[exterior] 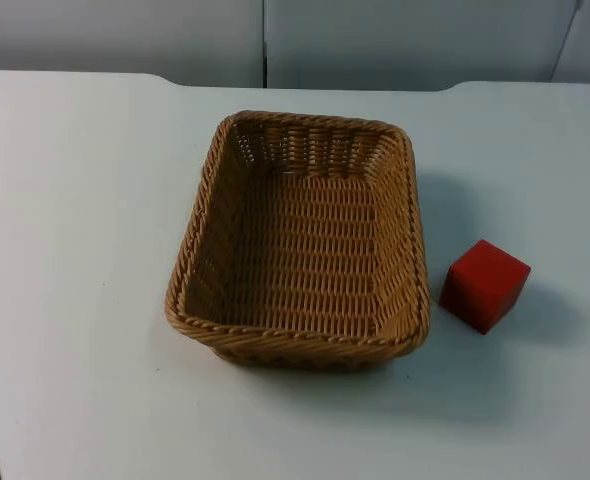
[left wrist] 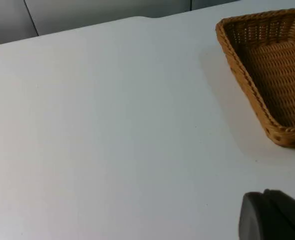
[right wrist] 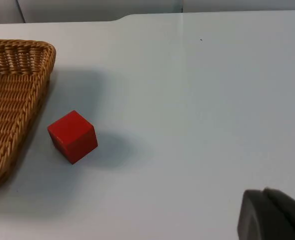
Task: Pick up the basket with the left hand and place the cube into the basket with the right hand.
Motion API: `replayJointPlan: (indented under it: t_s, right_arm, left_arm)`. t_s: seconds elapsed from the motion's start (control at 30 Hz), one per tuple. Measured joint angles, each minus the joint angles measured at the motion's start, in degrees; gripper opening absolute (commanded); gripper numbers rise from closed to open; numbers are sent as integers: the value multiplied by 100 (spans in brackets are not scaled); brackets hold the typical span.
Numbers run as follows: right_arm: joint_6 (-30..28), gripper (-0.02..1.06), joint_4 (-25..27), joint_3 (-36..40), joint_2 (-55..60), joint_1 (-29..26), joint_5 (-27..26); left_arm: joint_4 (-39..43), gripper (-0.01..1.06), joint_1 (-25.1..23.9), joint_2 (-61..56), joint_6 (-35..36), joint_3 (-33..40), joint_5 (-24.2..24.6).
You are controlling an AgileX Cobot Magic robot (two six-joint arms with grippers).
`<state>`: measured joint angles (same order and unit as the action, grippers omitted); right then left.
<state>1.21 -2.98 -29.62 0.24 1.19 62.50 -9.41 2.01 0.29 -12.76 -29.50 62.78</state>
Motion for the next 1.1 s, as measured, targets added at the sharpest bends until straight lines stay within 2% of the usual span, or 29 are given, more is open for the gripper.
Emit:
replayJointPlan:
  t_s: [0.13,0.23,0.27,0.33,0.4,0.43,0.47,0.53,0.57,0.6,0.63,0.7,0.73,0.77,0.8,0.87,0.9,1.03,1.1]
  right_arm:
    - [0,0,0,0,0,0,0]
    - [0,0,0,0,0,0,0]
    - [0,0,0,0,0,0,0]
    - [0,0,0,0,0,0,0]
    - [0,0,0,0,0,0,0]
    - [0,0,0,0,0,0,0]
    - [0,0,0,0,0,0,0]
    - [0,0,0,0,0,0,0]
    - [0,0,0,0,0,0,0]
    - [0,0,0,0,0,0,0]
    - [0,0,0,0,0,0,0]
    - [0,0,0,0,0,0,0]
    - [0,0,0,0,0,0,0]
    - [0,0,0,0,0,0,0]
    - [0,0,0,0,0,0,0]
    - [0,0,0,0,0,0,0]
    - [0,0,0,0,0,0,0]
    - [0,0,0,0,0,0,0]
    - [0,0,0,0,0,0,0]
  left_arm:
    - [-204,0,0,-3,190,-25,-77]
    - [-1286,0,0,549,120,-390,-318]
    - [-1286,0,0,549,120,-390,-318]
    - [-2264,0,0,1826,-535,-773,-314]
    - [-2665,1,0,2930,-985,-1022,-222]
    - [-2665,2,0,2930,-985,-1022,-222]
    - [-2851,2,0,3545,-1229,-1106,-199]
    - [-3274,11,0,4639,-1742,-1201,-190]
    - [-3592,20,0,5208,-2055,-1237,-190]
    - [-3592,35,0,5208,-2055,-1237,-190]
    - [-3936,35,0,5764,-2373,-1270,-190]
    - [-4630,62,0,6987,-3004,-1441,-190]
    - [-4630,72,0,6987,-3004,-1441,-190]
    - [-4785,72,0,7468,-3166,-1537,-211]
    - [-4852,76,0,7918,-3256,-1678,-240]
    - [-4878,76,0,8679,-3362,-2033,-400]
    - [-4878,76,0,8679,-3362,-2033,-400]
    - [-4694,76,0,10191,-3375,-2906,-794]
    - [-4681,76,0,10428,-3375,-3113,-830]
